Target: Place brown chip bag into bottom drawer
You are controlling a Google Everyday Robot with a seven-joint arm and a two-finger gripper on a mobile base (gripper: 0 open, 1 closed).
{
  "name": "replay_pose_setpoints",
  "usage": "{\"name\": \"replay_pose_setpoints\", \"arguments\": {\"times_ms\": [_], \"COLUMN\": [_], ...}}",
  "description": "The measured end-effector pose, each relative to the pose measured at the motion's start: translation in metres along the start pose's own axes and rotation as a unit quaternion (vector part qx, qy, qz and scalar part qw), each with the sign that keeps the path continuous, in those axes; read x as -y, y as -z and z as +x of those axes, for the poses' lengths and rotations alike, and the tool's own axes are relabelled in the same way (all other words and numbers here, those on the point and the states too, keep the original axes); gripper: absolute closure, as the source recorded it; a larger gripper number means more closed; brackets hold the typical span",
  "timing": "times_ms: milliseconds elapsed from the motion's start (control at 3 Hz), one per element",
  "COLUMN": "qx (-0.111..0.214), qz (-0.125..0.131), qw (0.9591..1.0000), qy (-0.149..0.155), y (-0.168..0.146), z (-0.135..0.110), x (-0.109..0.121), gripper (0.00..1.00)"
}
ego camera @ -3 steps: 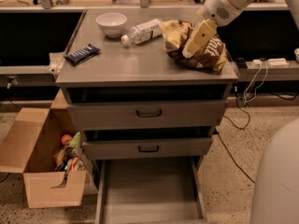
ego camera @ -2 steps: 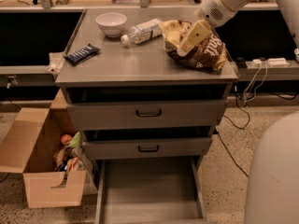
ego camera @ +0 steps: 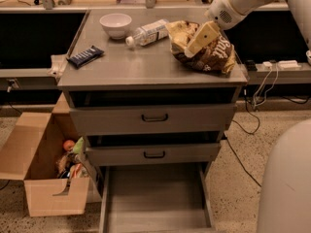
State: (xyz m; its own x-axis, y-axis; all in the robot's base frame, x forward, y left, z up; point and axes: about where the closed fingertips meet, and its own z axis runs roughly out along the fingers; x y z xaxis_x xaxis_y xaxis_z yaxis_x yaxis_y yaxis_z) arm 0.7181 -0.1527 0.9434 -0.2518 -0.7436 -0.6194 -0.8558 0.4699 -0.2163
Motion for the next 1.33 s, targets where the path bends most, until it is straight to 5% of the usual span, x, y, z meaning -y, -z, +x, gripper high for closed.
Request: {"name": "replay_pose_setpoints", "arguments": {"times_ms": [1000,1333], "qx": [0.039,0.037], "qz": [0.046,0.054], "qw": [0.9977,0.9971], "qy": [-0.03,-0.038], "y": [-0.022,-0.036], "z": [0.078,0.116], "x": [0.061,0.078], "gripper": [0.0,0.18]}}
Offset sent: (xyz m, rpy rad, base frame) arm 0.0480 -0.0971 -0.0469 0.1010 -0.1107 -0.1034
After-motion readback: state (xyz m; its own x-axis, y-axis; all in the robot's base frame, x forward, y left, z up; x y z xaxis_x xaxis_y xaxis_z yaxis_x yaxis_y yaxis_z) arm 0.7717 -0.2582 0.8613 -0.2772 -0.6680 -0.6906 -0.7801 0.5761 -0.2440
